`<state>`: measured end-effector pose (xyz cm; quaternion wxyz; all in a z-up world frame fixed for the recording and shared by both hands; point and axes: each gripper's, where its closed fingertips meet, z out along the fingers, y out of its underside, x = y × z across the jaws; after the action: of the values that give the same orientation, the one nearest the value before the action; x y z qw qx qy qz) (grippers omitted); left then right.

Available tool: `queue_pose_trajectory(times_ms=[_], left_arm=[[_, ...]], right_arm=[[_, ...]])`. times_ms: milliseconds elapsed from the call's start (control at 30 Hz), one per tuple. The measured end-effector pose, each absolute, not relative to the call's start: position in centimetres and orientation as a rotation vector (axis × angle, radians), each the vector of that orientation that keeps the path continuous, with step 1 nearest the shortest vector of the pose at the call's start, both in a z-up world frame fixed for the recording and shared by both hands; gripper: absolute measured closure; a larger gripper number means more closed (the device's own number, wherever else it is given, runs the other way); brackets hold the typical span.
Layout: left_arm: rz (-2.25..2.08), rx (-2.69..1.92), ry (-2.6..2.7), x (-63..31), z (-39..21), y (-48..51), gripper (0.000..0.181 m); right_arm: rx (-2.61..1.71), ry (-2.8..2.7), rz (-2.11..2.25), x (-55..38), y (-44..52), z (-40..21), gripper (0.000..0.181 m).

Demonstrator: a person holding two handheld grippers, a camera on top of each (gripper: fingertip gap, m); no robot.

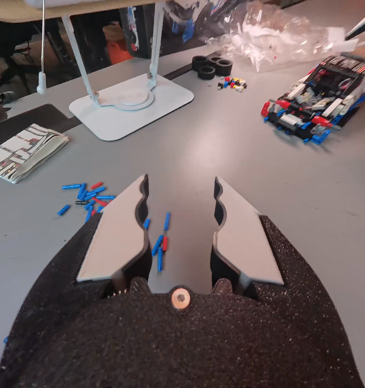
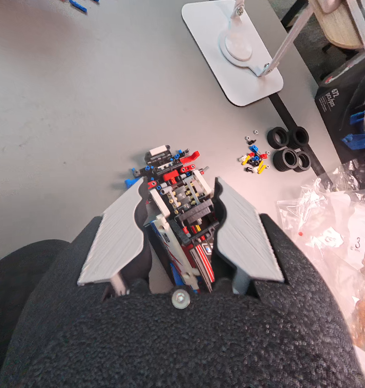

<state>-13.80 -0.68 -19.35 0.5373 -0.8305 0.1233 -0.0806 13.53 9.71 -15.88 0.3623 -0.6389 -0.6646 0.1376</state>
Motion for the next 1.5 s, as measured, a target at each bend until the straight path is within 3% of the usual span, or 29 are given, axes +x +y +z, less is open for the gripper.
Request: queue_pose_trajectory(times_ms=[33,167,200,267,300,367,467,733,933,1000,1233,1367,1500], left_arm=[[-0.227,-1.942,0.296,-13.1,-18.9,-0.8,0.117],[-0.272,-1.829,0.292,-11.4,-17.1,-0.9,0.093],[-0.264,-1.805,0.285,-11.3,-16.6,-0.9,0.088],[-0.254,-1.758,0.266,-11.1,-15.7,-1.0,0.081],[-0.253,-1.744,0.252,-11.2,-15.4,-1.0,0.074],[-0.263,-1.720,0.226,-11.2,-14.9,-0.9,0.061],[-0.302,-1.687,0.199,-11.6,-14.4,-0.7,0.061],[-0.178,-1.565,0.170,-14.1,-13.1,0.7,0.136],[-0.127,-1.534,0.165,-14.9,-12.2,1.6,0.153],[-0.077,-1.524,0.157,-15.5,-11.7,1.7,0.153],[-0.100,-1.484,0.151,-14.8,-10.3,1.3,0.109],[-0.086,-1.461,0.209,-14.0,-10.2,1.0,0.086],[-0.118,-1.473,0.281,-12.7,-10.8,0.6,0.095]], right_arm=[[-1.652,-1.691,0.346,14.0,10.0,-15.8,0.115],[-1.552,-1.492,0.356,13.6,11.6,-13.4,0.103],[-1.479,-1.385,0.354,13.2,12.3,-11.8,0.111],[-1.334,-1.109,0.387,13.5,13.6,-7.9,0.158],[-1.272,-0.995,0.450,13.7,13.7,-6.4,0.168],[-1.194,-0.771,0.608,14.4,13.7,-4.2,0.174],[-1.108,-0.564,0.722,15.4,13.6,-3.1,0.176],[-1.166,-0.627,0.781,11.4,12.7,-6.5,0.137],[-1.153,-0.696,0.908,8.9,10.5,-6.6,0.127],[-1.132,-0.732,0.965,8.1,9.5,-6.3,0.117],[-1.127,-0.912,0.960,6.2,7.5,-8.0,0.083],[-1.198,-1.009,1.006,5.4,6.4,-9.4,0.079],[-1.203,-1.043,1.061,5.1,5.6,-9.7,0.095]])
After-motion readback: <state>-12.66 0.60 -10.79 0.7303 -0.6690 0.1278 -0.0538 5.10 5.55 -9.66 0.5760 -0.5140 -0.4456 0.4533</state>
